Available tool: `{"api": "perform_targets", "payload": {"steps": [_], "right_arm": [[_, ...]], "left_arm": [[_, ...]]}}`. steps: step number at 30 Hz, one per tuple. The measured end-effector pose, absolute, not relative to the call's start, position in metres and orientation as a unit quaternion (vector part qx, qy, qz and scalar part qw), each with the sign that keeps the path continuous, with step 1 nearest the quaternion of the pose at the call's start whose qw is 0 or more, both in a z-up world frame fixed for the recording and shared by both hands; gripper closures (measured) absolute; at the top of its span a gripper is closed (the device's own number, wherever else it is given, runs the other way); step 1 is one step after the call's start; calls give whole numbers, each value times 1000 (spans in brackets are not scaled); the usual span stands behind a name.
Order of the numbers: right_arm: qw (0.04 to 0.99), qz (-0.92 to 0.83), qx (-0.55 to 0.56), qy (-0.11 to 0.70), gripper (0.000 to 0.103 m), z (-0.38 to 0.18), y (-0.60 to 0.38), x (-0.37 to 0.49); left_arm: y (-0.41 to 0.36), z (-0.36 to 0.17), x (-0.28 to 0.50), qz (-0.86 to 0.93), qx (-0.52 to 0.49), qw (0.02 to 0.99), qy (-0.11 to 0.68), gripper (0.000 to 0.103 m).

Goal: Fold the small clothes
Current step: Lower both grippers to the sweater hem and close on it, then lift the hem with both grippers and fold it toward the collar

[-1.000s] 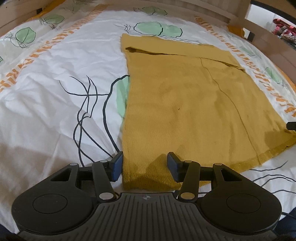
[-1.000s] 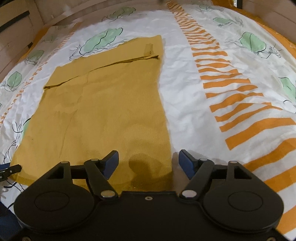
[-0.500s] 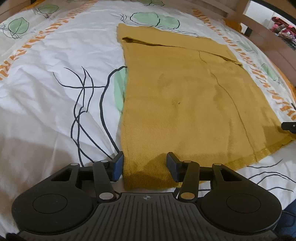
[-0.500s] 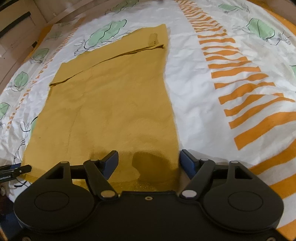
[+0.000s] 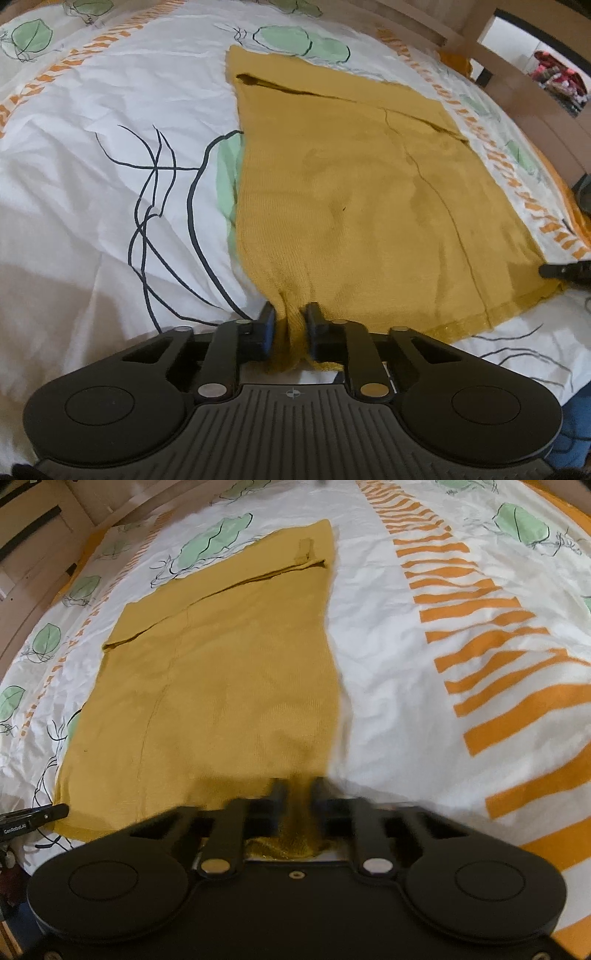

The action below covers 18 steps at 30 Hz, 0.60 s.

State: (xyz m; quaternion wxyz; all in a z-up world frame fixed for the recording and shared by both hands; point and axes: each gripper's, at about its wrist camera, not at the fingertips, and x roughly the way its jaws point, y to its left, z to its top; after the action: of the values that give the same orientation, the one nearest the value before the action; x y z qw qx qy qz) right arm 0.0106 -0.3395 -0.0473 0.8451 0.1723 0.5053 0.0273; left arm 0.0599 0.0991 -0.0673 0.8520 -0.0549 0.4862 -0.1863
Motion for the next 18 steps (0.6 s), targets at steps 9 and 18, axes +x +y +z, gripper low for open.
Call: {"api": "perform_targets", "payload": {"steps": [9, 18], "right_arm": [[862, 57, 231, 447, 89, -34, -348, 0], [892, 89, 266, 354, 90, -3, -353, 14]], "left_arm": [[112, -46, 52, -169, -112, 882, 426, 94], [113, -16, 71, -163, -131, 906, 369, 94]]}}
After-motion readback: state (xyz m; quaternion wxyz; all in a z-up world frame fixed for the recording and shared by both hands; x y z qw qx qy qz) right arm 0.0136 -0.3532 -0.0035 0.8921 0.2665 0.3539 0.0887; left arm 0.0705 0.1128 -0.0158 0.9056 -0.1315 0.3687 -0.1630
